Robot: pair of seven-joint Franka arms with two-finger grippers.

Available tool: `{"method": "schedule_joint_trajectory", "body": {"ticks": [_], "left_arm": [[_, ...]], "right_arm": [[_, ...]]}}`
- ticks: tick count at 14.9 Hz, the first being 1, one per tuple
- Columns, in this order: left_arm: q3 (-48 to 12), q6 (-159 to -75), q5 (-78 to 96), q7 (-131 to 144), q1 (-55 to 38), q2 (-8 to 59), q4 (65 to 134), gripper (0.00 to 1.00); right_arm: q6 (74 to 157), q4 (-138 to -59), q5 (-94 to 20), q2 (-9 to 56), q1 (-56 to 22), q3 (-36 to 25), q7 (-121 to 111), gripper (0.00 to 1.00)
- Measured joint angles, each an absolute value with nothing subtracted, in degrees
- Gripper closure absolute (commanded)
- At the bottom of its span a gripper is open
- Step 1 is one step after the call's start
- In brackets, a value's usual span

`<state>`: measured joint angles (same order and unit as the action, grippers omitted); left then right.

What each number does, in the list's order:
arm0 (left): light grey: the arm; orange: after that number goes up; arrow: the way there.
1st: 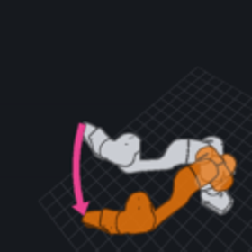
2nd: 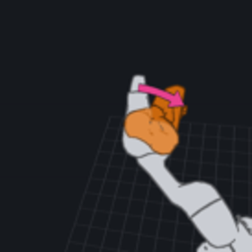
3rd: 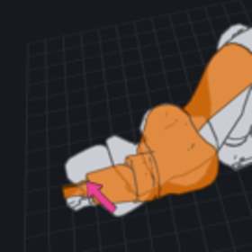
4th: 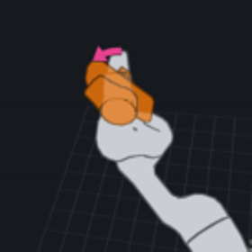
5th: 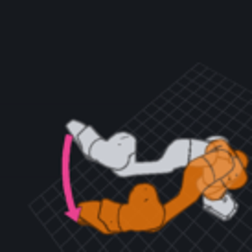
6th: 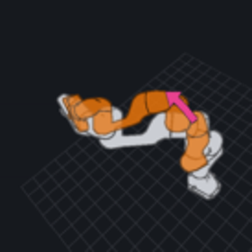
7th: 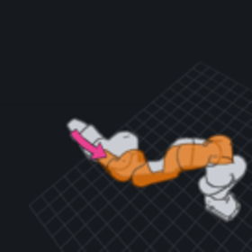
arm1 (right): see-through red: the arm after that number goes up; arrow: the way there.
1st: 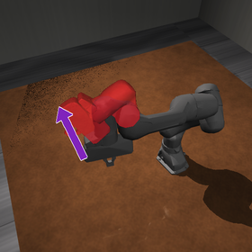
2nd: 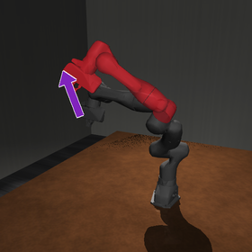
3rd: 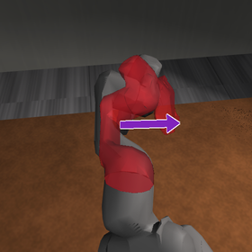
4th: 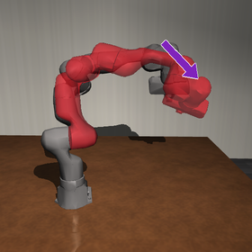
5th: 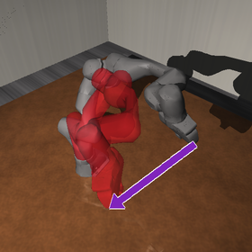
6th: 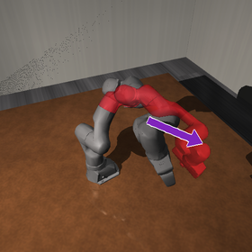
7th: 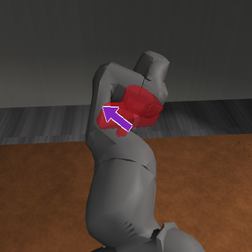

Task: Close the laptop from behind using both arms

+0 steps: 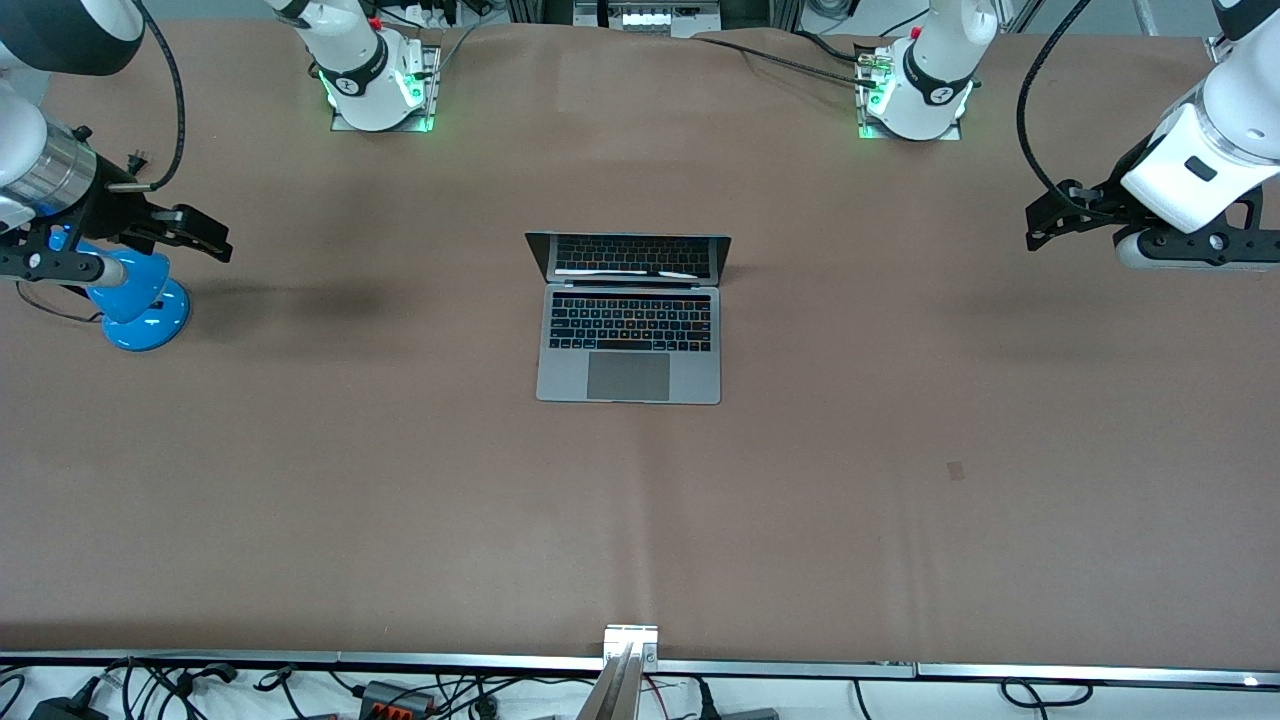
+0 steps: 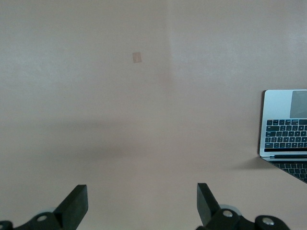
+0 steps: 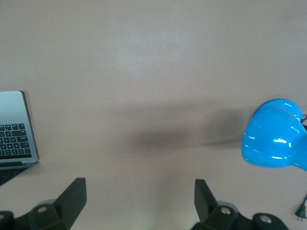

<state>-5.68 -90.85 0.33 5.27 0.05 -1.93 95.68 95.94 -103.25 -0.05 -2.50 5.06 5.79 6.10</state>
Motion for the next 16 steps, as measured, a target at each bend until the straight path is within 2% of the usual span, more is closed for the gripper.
{"method": "schedule_joint_trajectory", "body": {"ticks": [4,5,6,7,8,11,13,14,15,16], "left_arm": [[-5.68,-90.13,0.33,5.37,0.05,-1.93,95.67,0.00],[-5.68,-89.02,0.33,5.36,0.05,-1.93,95.63,0.00],[-5.68,-87.64,0.33,5.32,0.04,-1.93,95.54,0.00],[-5.68,-86.17,0.33,5.32,0.05,-1.93,95.45,0.00],[-5.67,-85.25,0.33,5.32,0.07,-1.89,95.44,0.00],[-5.41,-82.98,0.33,5.32,0.29,-1.16,95.44,0.01],[-5.16,-81.67,0.33,5.32,0.76,-0.35,95.40,0.41],[-5.11,-81.39,0.33,5.31,1.11,0.12,95.35,0.65],[-5.08,-80.95,0.33,5.17,1.54,0.52,95.26,0.84],[-5.01,-80.52,0.34,4.79,1.90,0.88,95.14,0.97]], "right_arm": [[95.05,-101.11,-0.13,-1.76,4.86,5.81,6.10,0.00],[94.63,-100.99,-0.13,-1.48,4.86,5.81,6.11,0.11],[93.85,-100.91,-0.13,-1.18,4.87,5.81,6.11,0.50],[93.18,-100.88,-0.13,-0.92,4.87,5.81,6.12,0.83],[92.78,-100.85,-0.14,-0.73,4.86,5.81,6.13,1.00],[92.02,-100.52,-0.25,-0.51,4.83,5.90,8.49,1.00],[91.35,-100.37,-0.32,-0.45,4.61,6.00,9.40,1.00],[90.87,-100.36,-0.34,-0.40,4.30,6.01,9.47,1.00],[90.25,-100.36,-0.41,-0.33,3.84,6.04,9.54,1.00],[89.57,-100.36,-0.54,-0.18,3.21,6.06,9.70,1.00]]}}
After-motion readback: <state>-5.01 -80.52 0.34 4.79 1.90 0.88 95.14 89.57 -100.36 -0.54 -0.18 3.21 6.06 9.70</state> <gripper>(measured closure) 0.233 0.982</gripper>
